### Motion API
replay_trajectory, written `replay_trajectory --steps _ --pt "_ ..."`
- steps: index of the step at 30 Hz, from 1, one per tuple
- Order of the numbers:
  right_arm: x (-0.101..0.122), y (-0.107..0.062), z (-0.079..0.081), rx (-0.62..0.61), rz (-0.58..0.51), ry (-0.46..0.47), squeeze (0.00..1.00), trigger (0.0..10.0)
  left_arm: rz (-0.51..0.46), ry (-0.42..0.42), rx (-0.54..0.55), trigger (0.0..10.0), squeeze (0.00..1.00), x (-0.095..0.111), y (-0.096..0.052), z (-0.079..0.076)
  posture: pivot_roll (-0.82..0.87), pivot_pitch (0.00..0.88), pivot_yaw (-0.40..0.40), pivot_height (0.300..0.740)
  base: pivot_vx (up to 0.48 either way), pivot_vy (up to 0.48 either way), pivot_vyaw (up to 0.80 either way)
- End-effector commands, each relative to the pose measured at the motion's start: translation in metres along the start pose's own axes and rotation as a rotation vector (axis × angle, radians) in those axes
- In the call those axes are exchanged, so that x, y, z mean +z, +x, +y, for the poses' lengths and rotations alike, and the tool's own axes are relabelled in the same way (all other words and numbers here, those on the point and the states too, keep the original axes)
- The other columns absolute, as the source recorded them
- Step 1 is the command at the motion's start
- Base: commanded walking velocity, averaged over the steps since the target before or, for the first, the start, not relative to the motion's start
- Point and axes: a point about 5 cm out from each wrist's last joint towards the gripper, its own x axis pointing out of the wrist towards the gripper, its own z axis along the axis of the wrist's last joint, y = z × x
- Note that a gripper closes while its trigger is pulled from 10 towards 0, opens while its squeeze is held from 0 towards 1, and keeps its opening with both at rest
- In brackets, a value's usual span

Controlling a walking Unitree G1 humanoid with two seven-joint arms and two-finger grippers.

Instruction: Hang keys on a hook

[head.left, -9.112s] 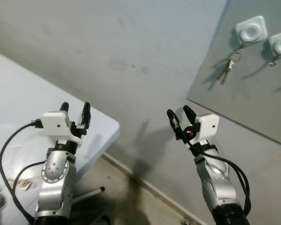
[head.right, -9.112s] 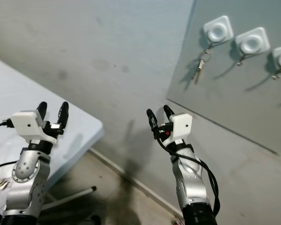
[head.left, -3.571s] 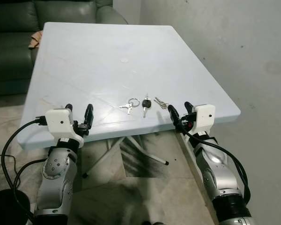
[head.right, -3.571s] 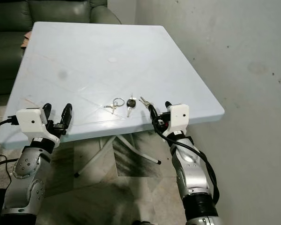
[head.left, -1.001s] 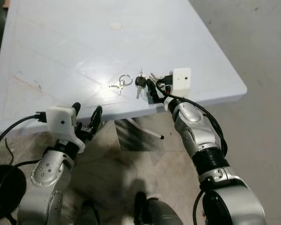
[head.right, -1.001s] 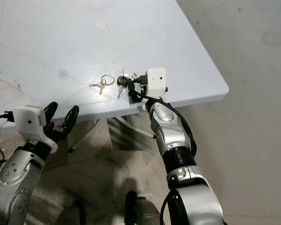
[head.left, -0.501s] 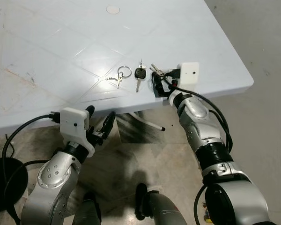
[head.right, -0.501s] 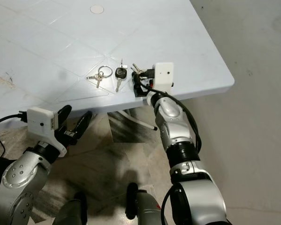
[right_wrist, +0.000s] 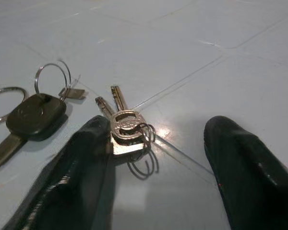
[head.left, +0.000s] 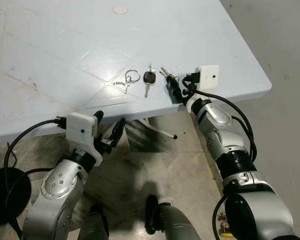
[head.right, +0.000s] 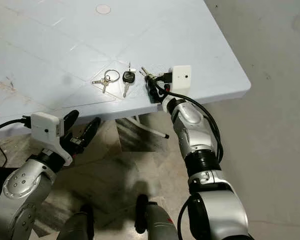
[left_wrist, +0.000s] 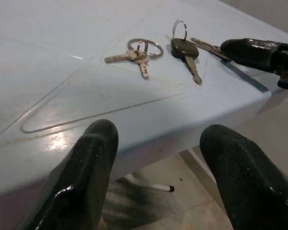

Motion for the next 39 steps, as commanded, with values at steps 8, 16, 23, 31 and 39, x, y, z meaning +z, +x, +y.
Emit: replay_trajectory --steps 8,16,23,31,39 --pt "-0.0173 -0.0094 -0.0078 0.019 0.070 -0.012 0.00 0.0 -0.005 0.004 -0.038 10.0 0.00 0.0012 -0.0020 -0.0126 0.00 0.390 -0.117 0.740 0.000 0.000 0.00" --pt "-0.0149 -0.0089 -0.0104 0.039 0.070 -0.027 0.00 0.0 -0.010 0.007 -0.032 10.0 0.00 0.0022 -0.0006 -0.0109 0.00 0.380 -0.123 0.740 0.000 0.000 0.00" --pt "-0.0151 -0.0091 -0.0096 0.058 0.070 -0.031 0.00 0.0 -0.011 0.010 -0.025 10.0 0.00 0.0025 -0.0007 -0.0102 0.00 0.382 -0.126 0.740 0.000 0.000 0.00" --pt "-0.0136 -0.0089 -0.0101 0.060 0.063 -0.027 0.00 0.0 -0.010 0.016 -0.017 10.0 0.00 0.0023 -0.0009 -0.0090 0.00 0.384 -0.126 0.740 0.000 0.000 0.00" --pt "-0.0134 -0.0089 -0.0112 0.051 0.061 -0.017 0.00 0.0 -0.009 0.018 -0.013 10.0 0.00 0.0021 -0.0008 -0.0088 0.00 0.385 -0.127 0.740 0.000 0.000 0.00"
